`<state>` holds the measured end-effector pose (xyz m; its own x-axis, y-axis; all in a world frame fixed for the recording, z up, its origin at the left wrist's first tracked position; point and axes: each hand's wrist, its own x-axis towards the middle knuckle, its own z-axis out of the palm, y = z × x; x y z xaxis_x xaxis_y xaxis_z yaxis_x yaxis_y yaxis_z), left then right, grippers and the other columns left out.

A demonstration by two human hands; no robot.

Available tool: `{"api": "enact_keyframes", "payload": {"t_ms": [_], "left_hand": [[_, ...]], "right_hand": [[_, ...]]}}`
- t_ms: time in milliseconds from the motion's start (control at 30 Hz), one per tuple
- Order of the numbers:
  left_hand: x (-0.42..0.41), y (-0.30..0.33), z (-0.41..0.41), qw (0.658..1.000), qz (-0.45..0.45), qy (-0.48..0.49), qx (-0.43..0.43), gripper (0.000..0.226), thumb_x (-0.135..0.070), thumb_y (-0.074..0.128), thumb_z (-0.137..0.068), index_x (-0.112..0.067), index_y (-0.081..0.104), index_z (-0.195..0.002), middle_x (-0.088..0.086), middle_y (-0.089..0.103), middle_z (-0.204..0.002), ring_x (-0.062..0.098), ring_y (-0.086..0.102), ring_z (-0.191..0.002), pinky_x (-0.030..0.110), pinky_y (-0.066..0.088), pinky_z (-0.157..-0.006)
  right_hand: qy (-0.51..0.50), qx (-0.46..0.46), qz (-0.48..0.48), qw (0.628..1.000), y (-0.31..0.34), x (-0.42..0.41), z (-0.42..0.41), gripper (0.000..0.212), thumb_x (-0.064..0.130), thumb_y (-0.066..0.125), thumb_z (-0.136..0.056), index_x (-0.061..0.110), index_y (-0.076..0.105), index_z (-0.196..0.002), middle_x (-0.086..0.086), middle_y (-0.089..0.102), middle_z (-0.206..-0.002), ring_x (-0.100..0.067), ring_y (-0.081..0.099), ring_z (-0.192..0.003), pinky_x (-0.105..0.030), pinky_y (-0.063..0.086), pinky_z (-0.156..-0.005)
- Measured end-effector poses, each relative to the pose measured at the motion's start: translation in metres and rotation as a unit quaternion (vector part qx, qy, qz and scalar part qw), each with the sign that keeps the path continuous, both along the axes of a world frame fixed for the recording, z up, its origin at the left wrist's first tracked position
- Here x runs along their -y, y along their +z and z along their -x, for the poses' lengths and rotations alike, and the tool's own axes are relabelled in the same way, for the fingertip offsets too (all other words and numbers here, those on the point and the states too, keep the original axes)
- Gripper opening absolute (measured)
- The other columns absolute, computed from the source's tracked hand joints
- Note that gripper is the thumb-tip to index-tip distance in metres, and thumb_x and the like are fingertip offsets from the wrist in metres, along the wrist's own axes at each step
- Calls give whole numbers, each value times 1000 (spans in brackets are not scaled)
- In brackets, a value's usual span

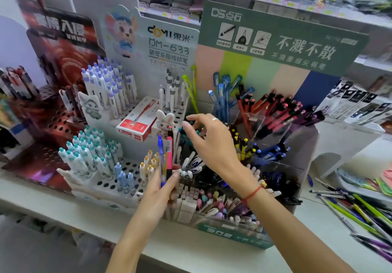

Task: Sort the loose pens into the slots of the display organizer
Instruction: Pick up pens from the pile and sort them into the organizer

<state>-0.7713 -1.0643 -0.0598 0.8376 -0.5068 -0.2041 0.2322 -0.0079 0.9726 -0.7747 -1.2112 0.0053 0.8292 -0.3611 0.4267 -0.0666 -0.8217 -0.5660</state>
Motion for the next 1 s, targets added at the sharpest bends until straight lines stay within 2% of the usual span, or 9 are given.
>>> {"api": "enact_keyframes", "payload": {"t_ms": [67,233,367,433,500,633,733,900,1000], "left_hand": [[6,1,5,999,-11,-17,32,28,-20,51,-96,-29,51,-123,-1,50,-72,4,50,-63,11,42,-50],[21,3,19,996,-18,-62,62,29,-29,48,-97,-32,48,-125,0,61,-97,5,57,-103,5,43,-67],[40,10,34,994,45,-95,-27,22,-25,37,-102,-22,56,-111,-3,62,-89,3,61,-71,17,51,-60],[53,11,35,992,70,-101,-35,21,-16,34,-103,-13,54,-100,5,62,-81,7,63,-58,23,54,-54],[66,11,33,993,63,-101,-12,22,-14,32,-103,-14,53,-98,4,66,-86,7,68,-66,26,54,-66],[84,20,27,994,70,-82,-11,23,-15,31,-104,-17,53,-99,1,68,-95,11,68,-82,27,52,-80],[92,25,28,993,80,-77,-27,23,-15,31,-104,-17,54,-99,1,68,-96,11,67,-81,27,52,-80],[92,23,32,992,73,-93,-30,23,-15,32,-104,-16,55,-102,0,69,-98,8,70,-78,24,56,-75],[85,21,32,989,79,-113,-44,23,-15,33,-104,-13,56,-105,0,71,-99,11,71,-83,24,57,-76]], "right_hand": [[50,-53,-113,991,-2,-14,14,37,44,58,-92,20,62,-119,10,63,-87,-10,60,-75,-29,52,-70],[47,-37,-180,982,-15,0,37,27,22,64,-92,14,63,-118,11,65,-81,-3,63,-72,-21,53,-68],[4,-16,-239,971,-19,25,60,26,20,63,-92,13,61,-117,1,70,-88,-10,68,-75,-29,56,-68],[-32,60,-288,955,-12,33,73,21,15,61,-93,11,61,-114,-5,70,-89,-15,68,-76,-27,56,-62],[-86,183,-299,933,0,44,87,16,10,57,-95,12,59,-111,-6,68,-88,-14,69,-78,-24,56,-65],[-192,388,-175,884,34,83,100,19,5,53,-97,15,46,-111,5,61,-92,-1,66,-81,-22,56,-76],[-220,427,-96,872,46,116,95,18,6,52,-97,12,42,-111,6,58,-92,-1,64,-79,-29,57,-77],[-226,251,5,941,33,154,68,33,13,61,-93,7,47,-122,-10,71,-99,-17,70,-78,-36,58,-71],[-254,185,128,941,22,156,61,28,23,66,-89,14,61,-115,-3,72,-101,-18,66,-92,-34,54,-75]]}}
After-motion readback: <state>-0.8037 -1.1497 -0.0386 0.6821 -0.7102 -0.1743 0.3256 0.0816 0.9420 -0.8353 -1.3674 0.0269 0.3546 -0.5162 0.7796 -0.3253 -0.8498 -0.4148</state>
